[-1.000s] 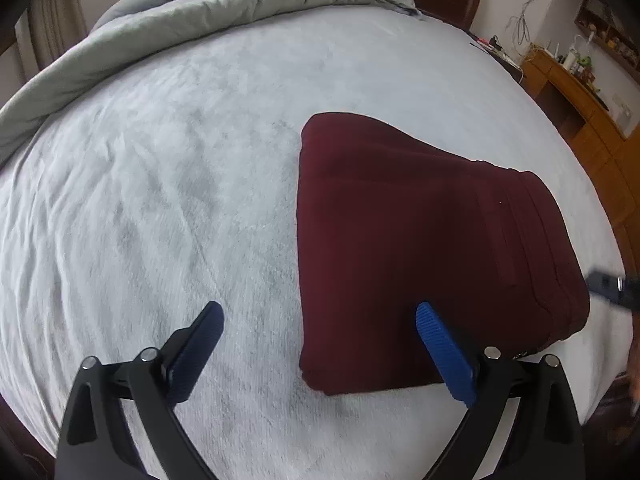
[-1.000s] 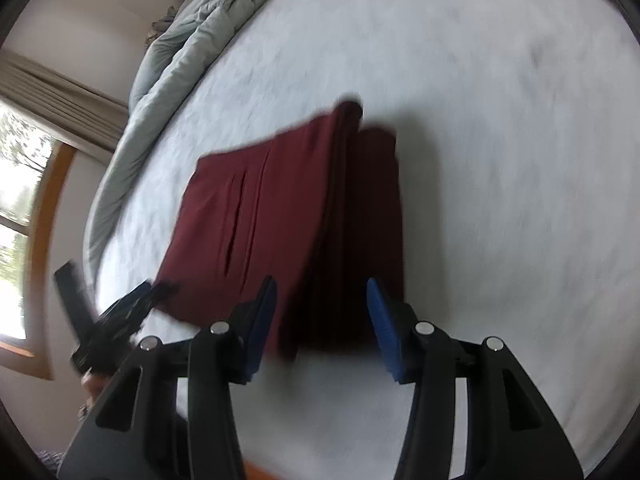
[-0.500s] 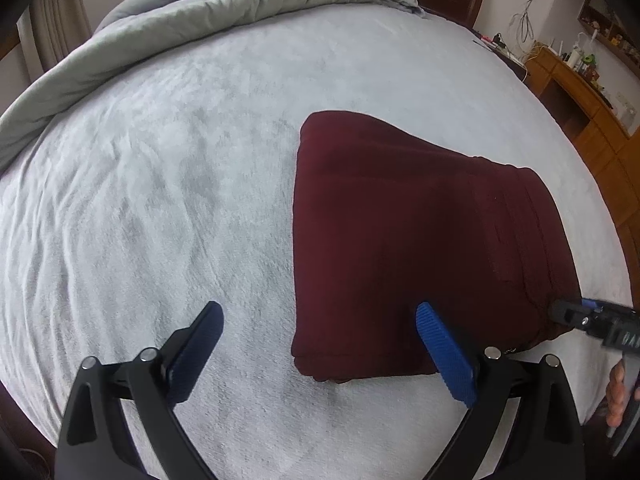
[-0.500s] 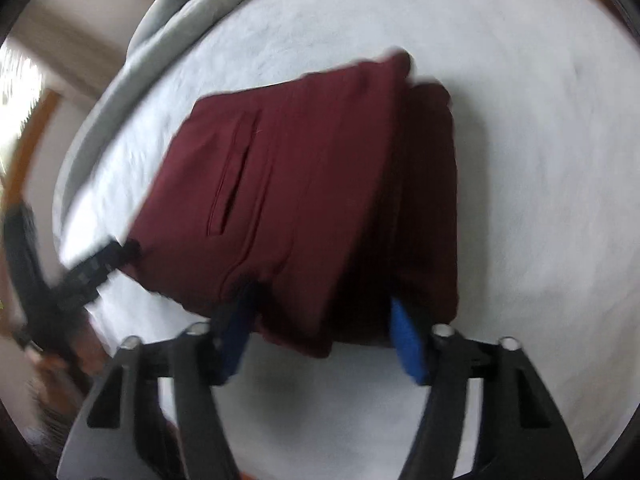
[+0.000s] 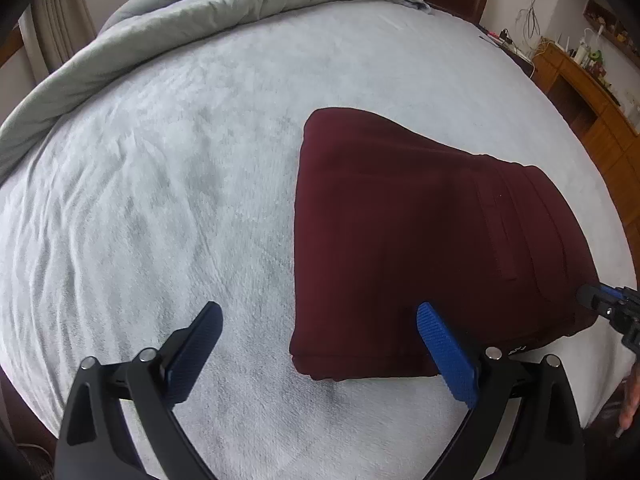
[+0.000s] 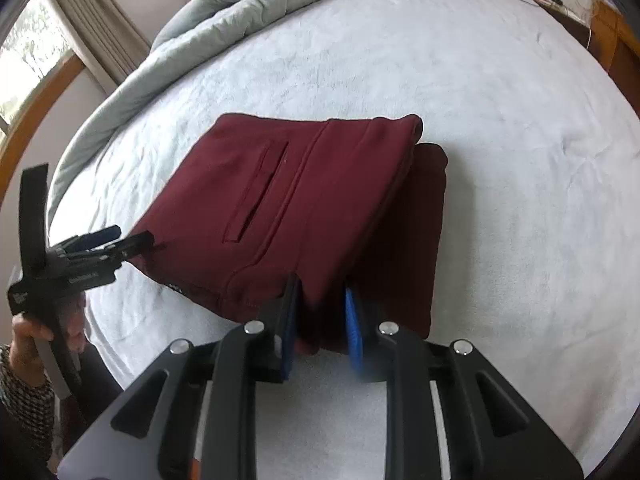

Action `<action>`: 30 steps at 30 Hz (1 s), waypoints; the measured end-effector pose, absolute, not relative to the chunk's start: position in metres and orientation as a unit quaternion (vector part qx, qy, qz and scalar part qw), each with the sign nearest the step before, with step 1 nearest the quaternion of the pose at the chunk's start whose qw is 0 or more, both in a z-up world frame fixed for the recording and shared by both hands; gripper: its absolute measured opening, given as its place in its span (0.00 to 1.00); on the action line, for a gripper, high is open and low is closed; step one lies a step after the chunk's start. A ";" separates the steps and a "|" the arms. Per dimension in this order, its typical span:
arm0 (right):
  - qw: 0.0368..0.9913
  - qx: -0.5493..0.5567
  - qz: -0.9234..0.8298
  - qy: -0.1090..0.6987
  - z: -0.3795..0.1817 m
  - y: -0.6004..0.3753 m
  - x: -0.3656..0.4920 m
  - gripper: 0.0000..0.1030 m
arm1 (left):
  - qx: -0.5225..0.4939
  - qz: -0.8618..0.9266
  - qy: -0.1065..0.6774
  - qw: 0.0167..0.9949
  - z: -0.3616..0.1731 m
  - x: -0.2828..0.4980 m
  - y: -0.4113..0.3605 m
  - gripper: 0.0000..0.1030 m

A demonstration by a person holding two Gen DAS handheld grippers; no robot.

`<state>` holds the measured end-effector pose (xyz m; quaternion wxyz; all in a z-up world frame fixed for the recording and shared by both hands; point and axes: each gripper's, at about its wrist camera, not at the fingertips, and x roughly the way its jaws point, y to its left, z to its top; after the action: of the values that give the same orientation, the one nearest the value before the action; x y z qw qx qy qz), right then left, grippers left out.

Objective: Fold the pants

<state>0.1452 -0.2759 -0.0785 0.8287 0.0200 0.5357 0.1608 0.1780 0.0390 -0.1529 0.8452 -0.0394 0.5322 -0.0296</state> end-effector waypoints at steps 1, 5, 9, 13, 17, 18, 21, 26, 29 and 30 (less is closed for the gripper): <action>0.829 0.025 0.163 0.534 -0.077 -0.278 0.146 0.19 | -0.039 -0.029 0.532 0.846 -0.152 0.178 0.039 0.95; 0.831 0.043 0.169 0.528 -0.070 -0.289 0.144 0.19 | -0.044 -0.034 0.529 0.847 -0.148 0.178 0.035 0.95; 0.831 0.070 0.172 0.525 -0.064 -0.306 0.144 0.18 | -0.044 -0.046 0.522 0.850 -0.145 0.178 0.028 0.95; 0.822 0.100 0.164 0.536 -0.075 -0.326 0.147 0.18 | -0.037 -0.048 0.527 0.848 -0.154 0.179 0.022 0.97; 0.803 0.124 0.170 0.558 -0.097 -0.331 0.150 0.22 | -0.057 -0.050 0.542 0.837 -0.169 0.183 0.026 0.97; 0.805 0.121 0.177 0.554 -0.095 -0.330 0.149 0.24 | -0.068 -0.056 0.543 0.835 -0.168 0.183 0.029 0.96; 0.807 0.128 0.180 0.548 -0.087 -0.332 0.148 0.39 | -0.096 -0.081 0.546 0.828 -0.166 0.185 0.040 0.96; 0.797 0.172 0.194 0.545 -0.082 -0.345 0.152 0.52 | -0.184 -0.154 0.585 0.775 -0.182 0.194 0.065 0.96; 0.772 0.223 0.212 0.556 -0.093 -0.349 0.157 0.52 | -0.219 -0.166 0.604 0.748 -0.198 0.201 0.071 0.96; 0.772 0.225 0.205 0.558 -0.097 -0.347 0.158 0.50 | -0.227 -0.169 0.607 0.743 -0.201 0.202 0.071 0.96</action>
<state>0.1582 -0.3473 -0.0966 0.7718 0.2248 0.5582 0.2054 0.2025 0.0710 -0.2014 0.7432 -0.2266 0.6066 -0.1685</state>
